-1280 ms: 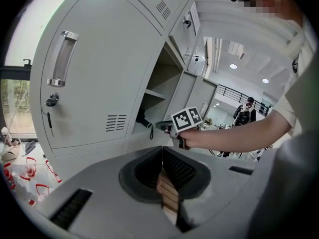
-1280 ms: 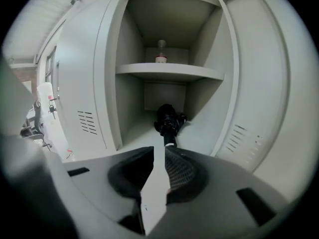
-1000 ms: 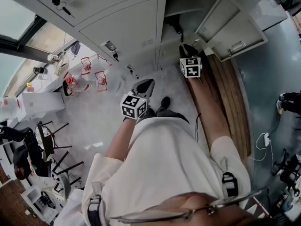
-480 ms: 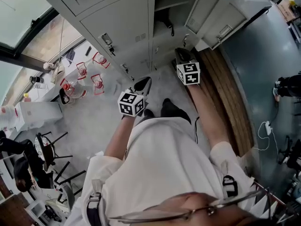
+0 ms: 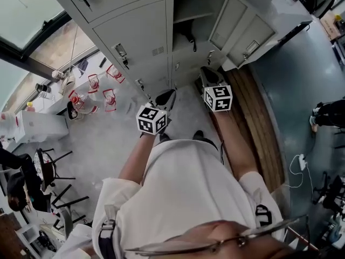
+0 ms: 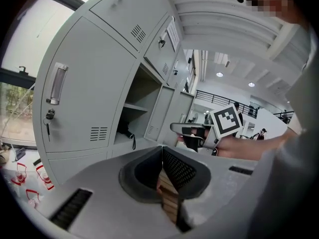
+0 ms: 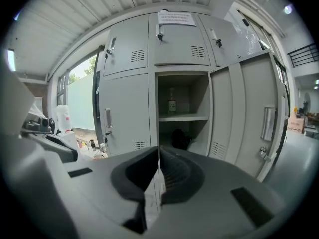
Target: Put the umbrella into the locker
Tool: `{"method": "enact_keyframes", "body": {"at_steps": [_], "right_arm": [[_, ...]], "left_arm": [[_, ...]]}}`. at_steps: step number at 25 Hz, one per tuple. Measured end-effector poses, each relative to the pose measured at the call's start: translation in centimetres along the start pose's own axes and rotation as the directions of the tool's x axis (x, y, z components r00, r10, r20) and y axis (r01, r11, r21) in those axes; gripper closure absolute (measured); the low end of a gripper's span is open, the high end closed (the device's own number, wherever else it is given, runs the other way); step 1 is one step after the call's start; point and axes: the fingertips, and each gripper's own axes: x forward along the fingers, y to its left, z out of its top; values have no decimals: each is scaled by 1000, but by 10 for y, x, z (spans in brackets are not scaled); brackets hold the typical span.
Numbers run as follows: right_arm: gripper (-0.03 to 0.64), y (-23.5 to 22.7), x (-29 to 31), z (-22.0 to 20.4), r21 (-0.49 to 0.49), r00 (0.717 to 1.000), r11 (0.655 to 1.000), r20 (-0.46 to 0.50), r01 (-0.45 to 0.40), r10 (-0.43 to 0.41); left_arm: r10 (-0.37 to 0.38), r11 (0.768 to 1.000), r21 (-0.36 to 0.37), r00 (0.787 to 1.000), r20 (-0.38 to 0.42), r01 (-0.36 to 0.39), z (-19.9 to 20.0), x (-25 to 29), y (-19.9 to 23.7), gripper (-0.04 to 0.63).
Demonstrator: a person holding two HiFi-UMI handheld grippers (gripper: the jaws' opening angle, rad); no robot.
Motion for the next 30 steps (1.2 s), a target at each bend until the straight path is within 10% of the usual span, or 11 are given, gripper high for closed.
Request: {"method": "enact_keyframes", "body": {"at_steps": [30], "right_arm": [[611,-20,-54,18,92,986,983,68,-159,153]], "left_arm": [[51,999,-7,994,100,-50,48,32,-41,591]]}}
